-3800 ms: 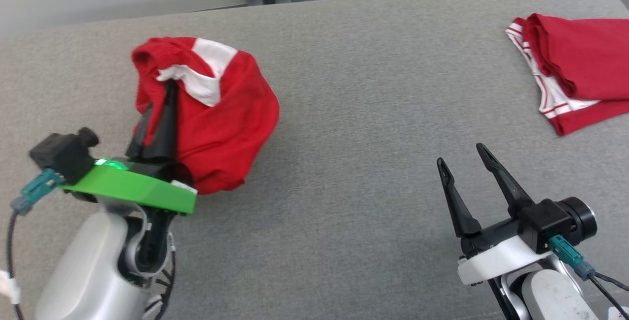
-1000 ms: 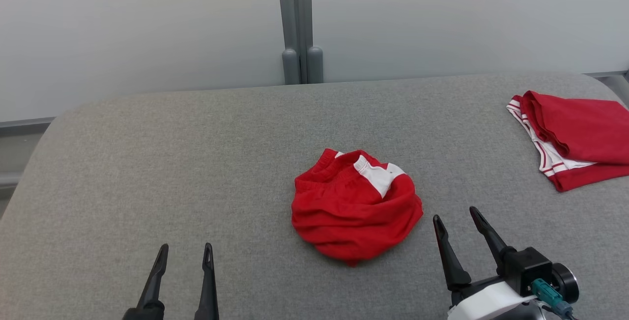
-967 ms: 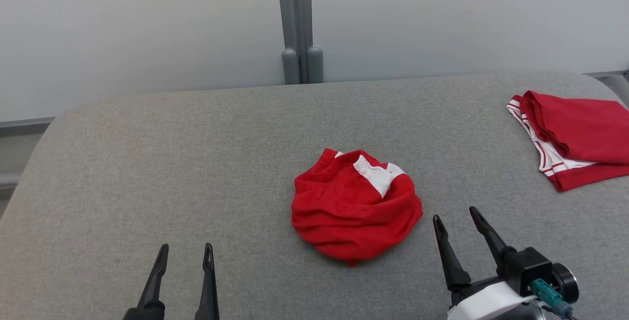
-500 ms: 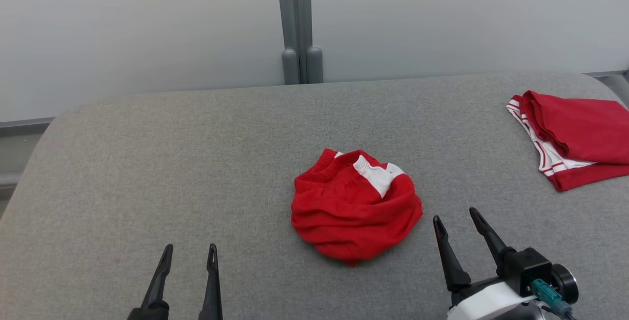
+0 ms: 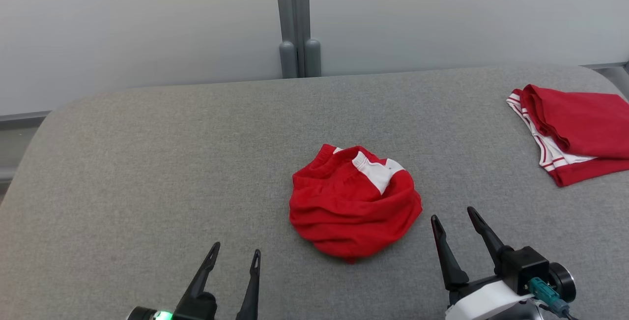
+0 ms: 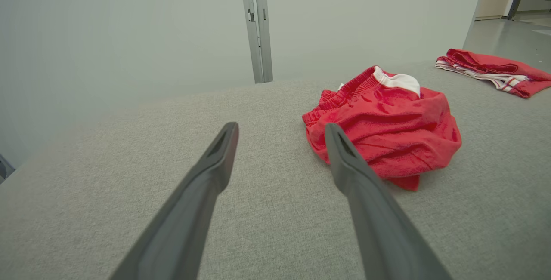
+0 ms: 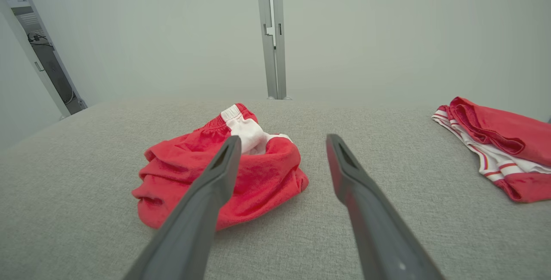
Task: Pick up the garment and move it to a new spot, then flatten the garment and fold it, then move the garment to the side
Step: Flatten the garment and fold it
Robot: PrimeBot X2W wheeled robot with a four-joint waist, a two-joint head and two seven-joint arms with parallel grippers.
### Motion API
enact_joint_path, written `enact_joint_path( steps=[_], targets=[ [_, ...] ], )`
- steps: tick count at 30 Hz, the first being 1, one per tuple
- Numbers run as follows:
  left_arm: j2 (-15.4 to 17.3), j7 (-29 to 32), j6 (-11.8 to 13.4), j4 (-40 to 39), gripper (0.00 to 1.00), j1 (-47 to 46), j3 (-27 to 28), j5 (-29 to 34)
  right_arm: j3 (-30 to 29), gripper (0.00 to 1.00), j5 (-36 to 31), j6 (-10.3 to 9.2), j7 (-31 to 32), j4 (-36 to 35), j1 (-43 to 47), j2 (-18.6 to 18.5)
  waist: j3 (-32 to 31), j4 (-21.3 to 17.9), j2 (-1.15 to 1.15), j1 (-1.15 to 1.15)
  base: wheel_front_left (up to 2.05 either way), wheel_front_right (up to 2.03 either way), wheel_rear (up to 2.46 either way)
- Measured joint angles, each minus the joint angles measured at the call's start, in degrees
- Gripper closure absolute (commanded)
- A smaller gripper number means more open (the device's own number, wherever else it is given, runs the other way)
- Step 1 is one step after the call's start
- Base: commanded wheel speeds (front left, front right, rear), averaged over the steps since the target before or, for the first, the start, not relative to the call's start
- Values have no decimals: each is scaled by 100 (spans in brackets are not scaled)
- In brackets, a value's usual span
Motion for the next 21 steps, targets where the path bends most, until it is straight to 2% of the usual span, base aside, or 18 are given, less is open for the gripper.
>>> enact_joint_path(
  steps=[10,15,21],
  targets=[
    [-4,155,-483,1362,0,-1917,-875,111,48,0,9,1,0,23,-314,-32,417,-247,0,0,0,0,0],
    [38,487,-525,1602,0,-2911,-1336,-108,-19,0,-19,0,0,-24,-502,-54,781,-392,0,0,0,0,0],
    [282,962,-544,1862,0,-3771,-1997,-723,12,0,-5,0,0,-33,-742,-44,1201,-591,0,0,0,0,0]
  ],
)
